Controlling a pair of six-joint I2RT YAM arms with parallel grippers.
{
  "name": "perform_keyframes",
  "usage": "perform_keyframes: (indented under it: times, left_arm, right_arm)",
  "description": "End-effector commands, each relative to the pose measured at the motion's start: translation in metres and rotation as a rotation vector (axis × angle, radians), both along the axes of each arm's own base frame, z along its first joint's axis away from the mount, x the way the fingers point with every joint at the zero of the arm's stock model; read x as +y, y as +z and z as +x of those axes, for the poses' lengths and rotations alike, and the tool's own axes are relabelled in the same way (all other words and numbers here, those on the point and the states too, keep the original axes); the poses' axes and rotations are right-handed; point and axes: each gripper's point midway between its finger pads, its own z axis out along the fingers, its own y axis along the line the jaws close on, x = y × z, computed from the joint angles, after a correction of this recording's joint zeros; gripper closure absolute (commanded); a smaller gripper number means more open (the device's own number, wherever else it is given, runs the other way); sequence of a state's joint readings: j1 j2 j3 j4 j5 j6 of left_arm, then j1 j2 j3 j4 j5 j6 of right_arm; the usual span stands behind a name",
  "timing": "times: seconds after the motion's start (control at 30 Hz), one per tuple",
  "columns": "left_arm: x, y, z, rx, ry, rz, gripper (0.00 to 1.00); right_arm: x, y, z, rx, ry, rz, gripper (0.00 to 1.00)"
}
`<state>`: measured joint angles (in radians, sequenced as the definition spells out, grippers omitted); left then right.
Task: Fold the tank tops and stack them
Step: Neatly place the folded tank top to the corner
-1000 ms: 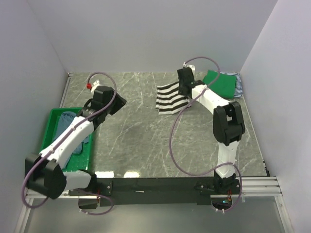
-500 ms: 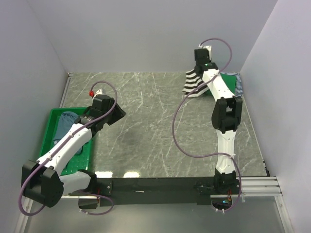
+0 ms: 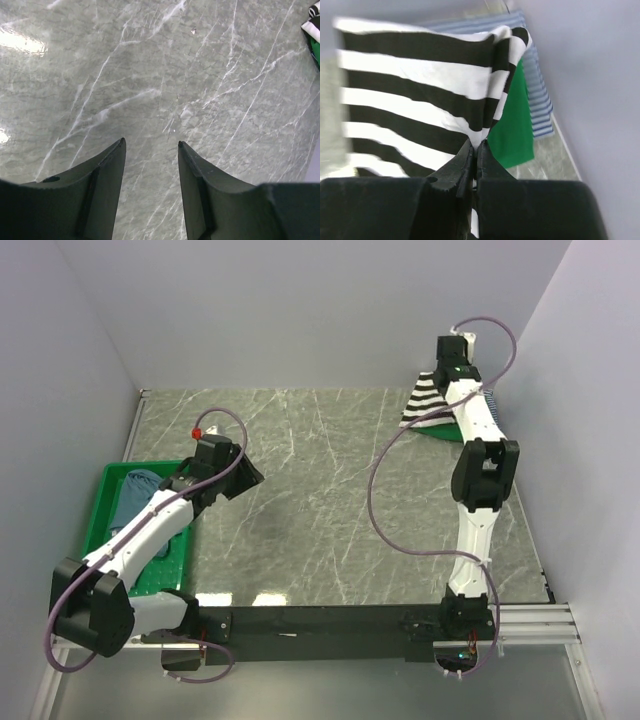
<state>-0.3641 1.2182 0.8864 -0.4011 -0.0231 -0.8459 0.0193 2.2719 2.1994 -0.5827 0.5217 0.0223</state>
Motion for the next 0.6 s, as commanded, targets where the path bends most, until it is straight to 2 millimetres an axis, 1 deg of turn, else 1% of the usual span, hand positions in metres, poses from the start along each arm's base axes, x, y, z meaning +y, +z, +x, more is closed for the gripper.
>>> perform_keyframes:
  times: [0.0, 0.03, 0.07, 0.1, 0.13, 0.17, 0.2, 0.23, 0.27, 0.3, 0.33, 0.37, 0.4, 0.43, 0.47, 0.5, 0.53, 0.57]
  left_arm:
    - [-0.01, 0.014, 0.01, -0.059, -0.044, -0.021, 0.49]
    - [-0.011, 0.013, 0.01, -0.056, -0.05, -0.025, 0.49]
    - [-0.012, 0.013, 0.01, -0.055, -0.051, -0.026, 0.49]
    - [-0.012, 0.013, 0.01, -0.056, -0.055, -0.029, 0.49]
    - [-0.013, 0.012, 0.01, -0.053, -0.059, -0.032, 0.48]
    - [-0.014, 0.011, 0.01, -0.052, -0.063, -0.031, 0.48]
    - [-0.014, 0.013, 0.011, -0.058, -0.065, -0.032, 0.48]
    - [-0.015, 0.012, 0.01, -0.055, -0.067, -0.033, 0.47]
    - [-0.015, 0.013, 0.01, -0.058, -0.069, -0.034, 0.46]
    - [-0.016, 0.015, 0.011, -0.066, -0.073, -0.038, 0.46]
    - [-0.016, 0.017, 0.012, -0.071, -0.072, -0.041, 0.44]
    - [-0.015, 0.019, 0.013, -0.077, -0.066, -0.038, 0.44]
    - [-0.014, 0.021, 0.013, -0.084, -0.064, -0.038, 0.44]
    - [-0.015, 0.025, 0.014, -0.094, -0.06, -0.044, 0.43]
    - [-0.015, 0.026, 0.014, -0.097, -0.059, -0.047, 0.43]
    - [-0.014, 0.028, 0.015, -0.101, -0.055, -0.047, 0.43]
    - [-0.014, 0.03, 0.015, -0.106, -0.054, -0.048, 0.43]
    - [-0.014, 0.032, 0.016, -0.111, -0.051, -0.051, 0.42]
  right_arm:
    - [-0.036, -0.006, -0.02, -0.024, -0.114, 0.069, 1.0]
    - [-0.048, -0.021, -0.029, -0.006, -0.157, 0.091, 1.0]
    - [-0.053, -0.027, -0.032, 0.0, -0.174, 0.111, 1.0]
    - [-0.058, -0.026, -0.032, -0.01, -0.196, 0.129, 1.0]
    - [-0.069, -0.027, -0.036, -0.02, -0.25, 0.152, 0.97]
    - [-0.073, -0.037, -0.042, 0.017, -0.277, 0.163, 0.9]
    - [-0.074, -0.034, -0.041, 0.008, -0.286, 0.183, 0.82]
    - [-0.075, -0.036, -0.042, 0.0, -0.308, 0.205, 0.64]
    - [-0.074, -0.03, -0.046, -0.005, -0.317, 0.211, 0.58]
    - [-0.071, -0.026, -0.048, -0.018, -0.321, 0.221, 0.53]
    - [-0.066, -0.032, -0.054, -0.01, -0.32, 0.243, 0.41]
    - [-0.057, -0.006, -0.052, -0.081, -0.292, 0.253, 0.26]
    - [-0.053, -0.012, -0.061, -0.066, -0.291, 0.254, 0.16]
    - [-0.046, 0.009, -0.064, -0.117, -0.276, 0.284, 0.14]
    - [-0.039, 0.014, -0.067, -0.127, -0.259, 0.304, 0.14]
    - [-0.026, 0.007, -0.074, -0.105, -0.239, 0.32, 0.13]
    - [-0.015, 0.008, -0.079, -0.112, -0.227, 0.349, 0.13]
    - [-0.001, 0.031, -0.083, -0.175, -0.187, 0.376, 0.13]
